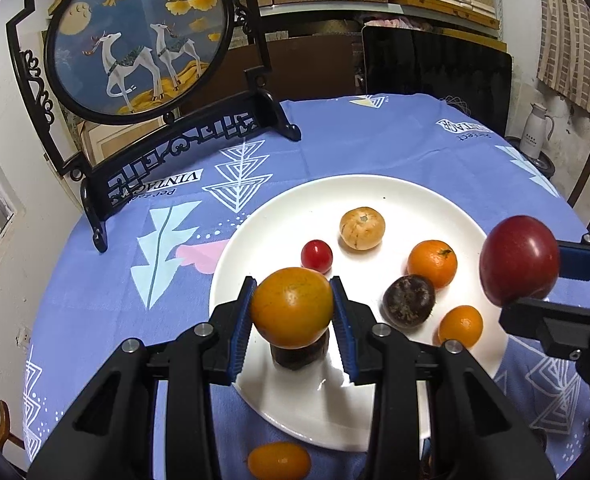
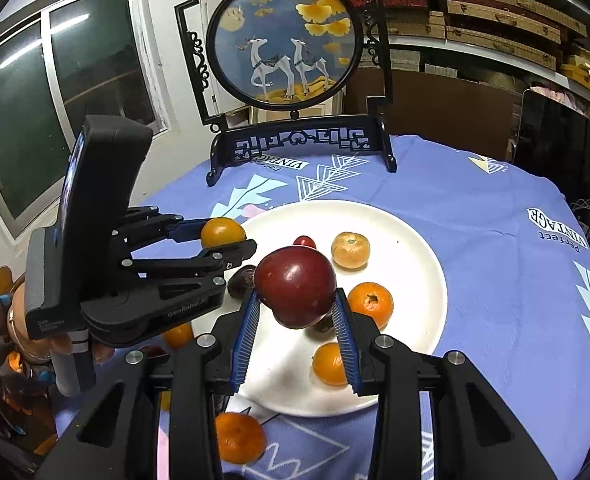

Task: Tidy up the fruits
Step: 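Carry the orange and red plum over the white plate and lower them, then open the left tool to drop the orange while the right tool releases the plum, then grasp a dark mangosteen with the left tool while the right tool grasps a brown fruit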

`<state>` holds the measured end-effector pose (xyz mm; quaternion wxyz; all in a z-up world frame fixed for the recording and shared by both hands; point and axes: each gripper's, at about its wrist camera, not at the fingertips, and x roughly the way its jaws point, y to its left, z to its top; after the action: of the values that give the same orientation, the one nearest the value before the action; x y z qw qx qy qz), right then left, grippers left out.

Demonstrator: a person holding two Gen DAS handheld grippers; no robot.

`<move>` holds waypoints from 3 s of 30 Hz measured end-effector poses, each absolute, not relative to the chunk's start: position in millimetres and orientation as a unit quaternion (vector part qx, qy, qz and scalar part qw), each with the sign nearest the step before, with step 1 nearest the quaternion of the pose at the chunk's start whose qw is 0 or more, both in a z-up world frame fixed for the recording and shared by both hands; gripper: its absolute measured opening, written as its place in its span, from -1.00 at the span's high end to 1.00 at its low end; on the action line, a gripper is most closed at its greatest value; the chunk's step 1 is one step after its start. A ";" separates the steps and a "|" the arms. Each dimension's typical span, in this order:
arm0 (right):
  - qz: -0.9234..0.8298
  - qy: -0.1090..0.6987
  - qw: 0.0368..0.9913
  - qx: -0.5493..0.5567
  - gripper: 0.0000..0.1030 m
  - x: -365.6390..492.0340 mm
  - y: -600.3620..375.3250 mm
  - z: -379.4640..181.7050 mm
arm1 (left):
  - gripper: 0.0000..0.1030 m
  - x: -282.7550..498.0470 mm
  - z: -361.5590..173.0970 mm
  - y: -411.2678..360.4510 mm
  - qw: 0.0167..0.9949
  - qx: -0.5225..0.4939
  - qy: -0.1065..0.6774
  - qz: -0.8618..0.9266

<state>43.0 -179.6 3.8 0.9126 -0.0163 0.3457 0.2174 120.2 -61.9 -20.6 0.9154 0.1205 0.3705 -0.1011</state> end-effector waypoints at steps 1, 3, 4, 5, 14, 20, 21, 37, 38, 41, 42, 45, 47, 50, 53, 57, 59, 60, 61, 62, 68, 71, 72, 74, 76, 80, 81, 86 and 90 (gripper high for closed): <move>0.217 0.347 0.912 -0.016 0.27 45.4 -179.4 2.8 | 0.30 122.2 -21.8 -62.4 0.915 0.121 0.372 -0.100; 0.217 0.349 0.912 -0.013 0.27 50.3 -178.6 0.7 | 0.30 124.4 -23.4 -63.6 0.914 0.120 0.374 -0.099; 0.216 0.350 0.911 -0.014 0.27 53.7 -177.6 -0.5 | 0.30 125.9 -24.6 -64.2 0.914 0.121 0.375 -0.099; 0.215 0.351 0.911 -0.014 0.27 56.2 -176.7 -1.6 | 0.30 127.0 -25.3 -64.3 0.914 0.121 0.376 -0.099; 0.212 0.354 0.911 -0.009 0.27 71.0 -173.2 -5.0 | 0.30 142.1 -30.4 -50.0 0.914 0.110 0.381 -0.086; 0.211 0.362 0.908 -0.006 0.26 77.1 -171.9 -11.0 | 0.30 145.1 -33.1 -51.6 0.913 0.108 0.384 -0.088; 0.211 0.363 0.908 -0.007 0.26 77.8 -170.9 -11.6 | 0.30 145.1 -33.2 -52.7 0.913 0.109 0.384 -0.090; 0.195 0.371 0.908 -0.007 0.26 109.6 -161.9 -13.9 | 0.31 160.6 -41.7 -64.3 0.909 0.119 0.391 -0.082; 0.194 0.373 0.907 -0.007 0.26 111.8 -162.0 -15.0 | 0.30 161.3 -42.3 -65.0 0.909 0.120 0.391 -0.082; 0.178 0.380 0.908 -0.012 0.12 119.7 -161.0 -19.0 | 0.12 163.3 -44.2 -67.7 0.909 0.127 0.389 -0.080; 0.172 0.375 0.911 -0.009 0.07 120.3 -162.8 -18.0 | -0.02 163.2 -43.5 -67.3 0.911 0.127 0.385 -0.075; 0.169 0.365 0.916 0.005 -0.01 116.7 -171.0 -13.1 | -0.19 161.4 -38.2 -61.4 0.918 0.120 0.372 -0.069; 0.167 0.362 0.917 0.004 -0.02 112.0 -175.1 -11.7 | -0.19 160.9 -35.3 -57.0 0.919 0.118 0.372 -0.064; 0.165 0.364 0.917 0.007 -0.07 102.8 -181.1 -10.7 | -0.21 157.1 -32.2 -49.8 0.920 0.108 0.372 -0.060; 0.163 0.368 0.915 0.007 -0.11 92.4 -184.2 -11.9 | -0.24 147.0 -30.8 -46.1 0.919 0.109 0.373 -0.060; 0.169 0.377 0.911 -0.002 -0.13 65.7 -185.5 -13.8 | -0.32 123.3 -25.4 -41.2 0.921 0.116 0.365 -0.068; 0.175 0.377 0.909 -0.012 -0.16 46.9 -186.6 -13.6 | -0.41 106.6 -22.1 -36.2 0.923 0.123 0.358 -0.072; 0.179 0.376 0.909 -0.018 -0.18 35.2 -187.0 -13.5 | -0.43 98.4 -20.6 -33.0 0.924 0.125 0.355 -0.074; 0.181 0.375 0.909 -0.025 -0.22 22.8 -188.1 -14.0 | -0.47 87.9 -18.9 -27.5 0.924 0.123 0.353 -0.079; 0.183 0.374 0.909 -0.030 -0.25 12.7 -189.7 -14.2 | -0.48 79.7 -17.9 -22.5 0.924 0.119 0.353 -0.084; 0.201 0.392 0.895 -0.068 -0.26 -59.3 -200.9 -34.2 | -0.54 32.2 -21.9 7.9 0.919 0.098 0.367 -0.104; 0.204 0.412 0.882 -0.105 -0.26 -81.6 -197.7 -53.6 | -0.54 13.8 -26.4 12.1 0.915 0.101 0.374 -0.111; 0.205 0.417 0.878 -0.117 -0.26 -85.8 -195.1 -59.8 | -0.55 8.4 -27.2 11.1 0.914 0.100 0.375 -0.117; 0.203 0.427 0.871 -0.133 -0.26 -89.4 -190.1 -73.5 | -0.56 -5.4 -28.8 0.9 0.908 0.103 0.380 -0.144; 0.202 0.439 0.867 -0.124 -0.24 -85.8 -189.0 -83.6 | -0.57 -16.6 -30.8 -13.7 0.902 0.117 0.380 -0.167; 0.207 0.443 0.865 -0.115 0.22 -86.7 -187.7 -88.7 | -0.61 -39.8 -37.1 -50.6 0.887 0.146 0.380 -0.218; 0.204 0.437 0.868 -0.118 0.22 -90.7 -189.5 -87.0 | -0.61 -44.4 -38.5 -59.1 0.883 0.151 0.381 -0.229; 0.173 0.424 0.884 -0.099 0.22 -101.1 -220.0 -73.3 | -0.61 -54.6 -51.0 -102.6 0.866 0.160 0.388 -0.271; 0.154 0.417 0.892 -0.078 0.22 -107.6 -239.9 -67.0 | -0.61 -48.5 -69.6 -130.4 0.853 0.170 0.409 -0.276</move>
<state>-107.6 -239.9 -67.0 0.8923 -0.0776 0.4172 0.1538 -48.5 -130.4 -69.6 0.8529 0.1698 0.4092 -0.2762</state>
